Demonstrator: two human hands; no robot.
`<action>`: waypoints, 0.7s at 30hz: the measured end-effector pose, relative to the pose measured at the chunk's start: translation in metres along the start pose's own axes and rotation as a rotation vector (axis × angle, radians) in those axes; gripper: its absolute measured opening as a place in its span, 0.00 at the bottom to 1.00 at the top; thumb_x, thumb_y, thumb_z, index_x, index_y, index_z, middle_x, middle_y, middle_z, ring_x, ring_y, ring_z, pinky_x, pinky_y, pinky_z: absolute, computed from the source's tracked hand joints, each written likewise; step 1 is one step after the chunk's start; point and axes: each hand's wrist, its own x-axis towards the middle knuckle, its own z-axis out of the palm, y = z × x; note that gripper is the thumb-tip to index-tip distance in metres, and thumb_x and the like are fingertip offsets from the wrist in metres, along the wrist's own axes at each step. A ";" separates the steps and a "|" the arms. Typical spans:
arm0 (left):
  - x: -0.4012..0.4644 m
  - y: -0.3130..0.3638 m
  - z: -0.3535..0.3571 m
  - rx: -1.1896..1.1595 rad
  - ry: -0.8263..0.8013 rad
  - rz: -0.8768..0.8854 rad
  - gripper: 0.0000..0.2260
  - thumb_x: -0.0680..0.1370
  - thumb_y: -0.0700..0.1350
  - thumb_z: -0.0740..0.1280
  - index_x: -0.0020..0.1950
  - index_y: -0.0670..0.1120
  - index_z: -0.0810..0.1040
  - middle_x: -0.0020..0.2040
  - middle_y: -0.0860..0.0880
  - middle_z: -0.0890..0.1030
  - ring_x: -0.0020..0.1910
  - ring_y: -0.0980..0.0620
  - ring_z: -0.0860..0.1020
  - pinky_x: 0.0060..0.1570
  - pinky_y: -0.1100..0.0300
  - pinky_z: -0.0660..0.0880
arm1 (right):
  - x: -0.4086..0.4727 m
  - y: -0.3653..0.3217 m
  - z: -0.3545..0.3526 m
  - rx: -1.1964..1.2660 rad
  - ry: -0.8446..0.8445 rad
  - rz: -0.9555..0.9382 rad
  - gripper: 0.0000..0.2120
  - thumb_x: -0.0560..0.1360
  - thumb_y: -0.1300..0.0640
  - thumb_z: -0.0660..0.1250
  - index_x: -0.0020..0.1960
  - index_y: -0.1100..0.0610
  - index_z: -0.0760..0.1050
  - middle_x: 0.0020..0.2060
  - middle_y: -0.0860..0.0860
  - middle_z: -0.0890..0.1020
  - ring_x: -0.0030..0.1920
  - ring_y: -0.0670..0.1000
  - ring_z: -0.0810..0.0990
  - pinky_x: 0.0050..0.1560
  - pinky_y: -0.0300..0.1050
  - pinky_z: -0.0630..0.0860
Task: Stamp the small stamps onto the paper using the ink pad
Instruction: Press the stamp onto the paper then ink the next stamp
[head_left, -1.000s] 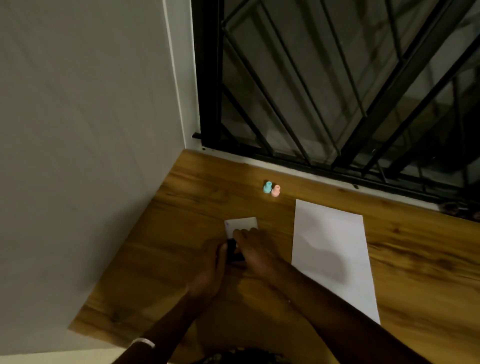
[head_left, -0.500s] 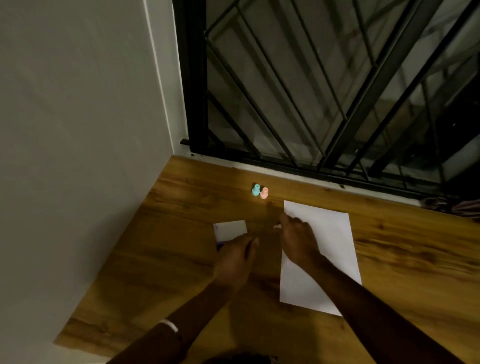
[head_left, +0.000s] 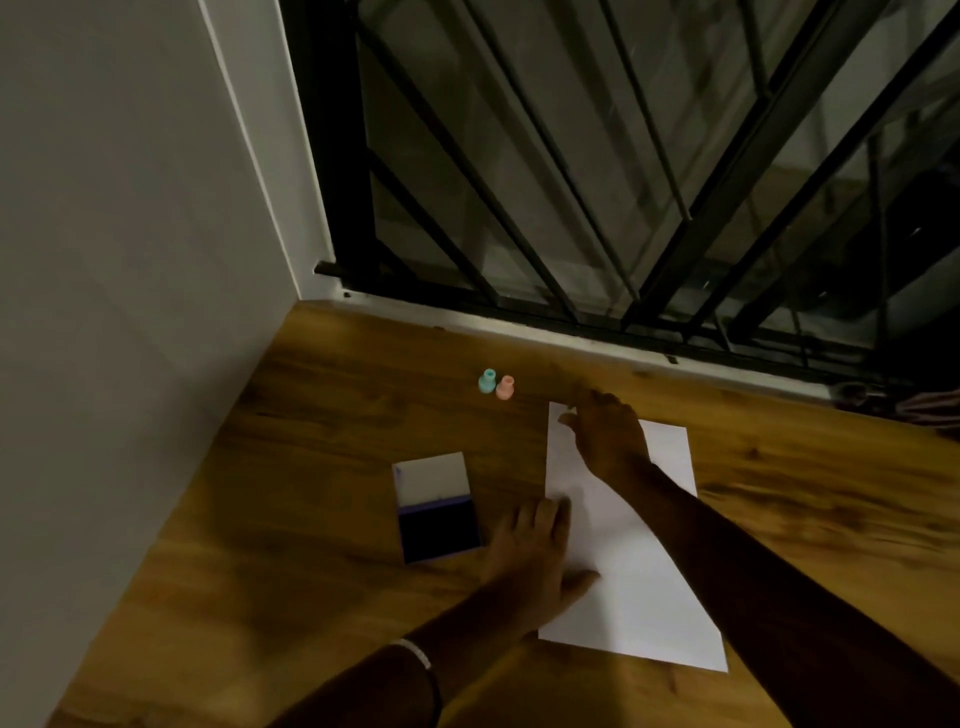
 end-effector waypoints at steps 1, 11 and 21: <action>-0.001 0.000 0.001 0.005 0.003 -0.002 0.38 0.74 0.70 0.53 0.73 0.44 0.63 0.65 0.42 0.75 0.58 0.43 0.77 0.54 0.49 0.77 | 0.005 0.000 0.003 -0.005 -0.002 -0.002 0.17 0.76 0.56 0.67 0.63 0.58 0.69 0.54 0.58 0.82 0.52 0.60 0.80 0.49 0.53 0.77; 0.002 -0.002 0.001 -0.025 -0.055 -0.030 0.38 0.73 0.71 0.54 0.72 0.44 0.66 0.59 0.43 0.78 0.52 0.45 0.79 0.49 0.52 0.78 | 0.028 0.001 0.021 -0.068 -0.085 -0.068 0.12 0.77 0.58 0.64 0.59 0.56 0.72 0.51 0.59 0.82 0.50 0.61 0.79 0.49 0.54 0.77; 0.005 -0.002 0.002 -0.047 -0.130 -0.066 0.39 0.72 0.72 0.53 0.73 0.45 0.64 0.58 0.44 0.79 0.51 0.45 0.79 0.47 0.52 0.79 | 0.029 0.005 0.032 -0.066 -0.106 -0.067 0.15 0.77 0.59 0.64 0.63 0.57 0.69 0.53 0.59 0.80 0.51 0.60 0.78 0.46 0.54 0.80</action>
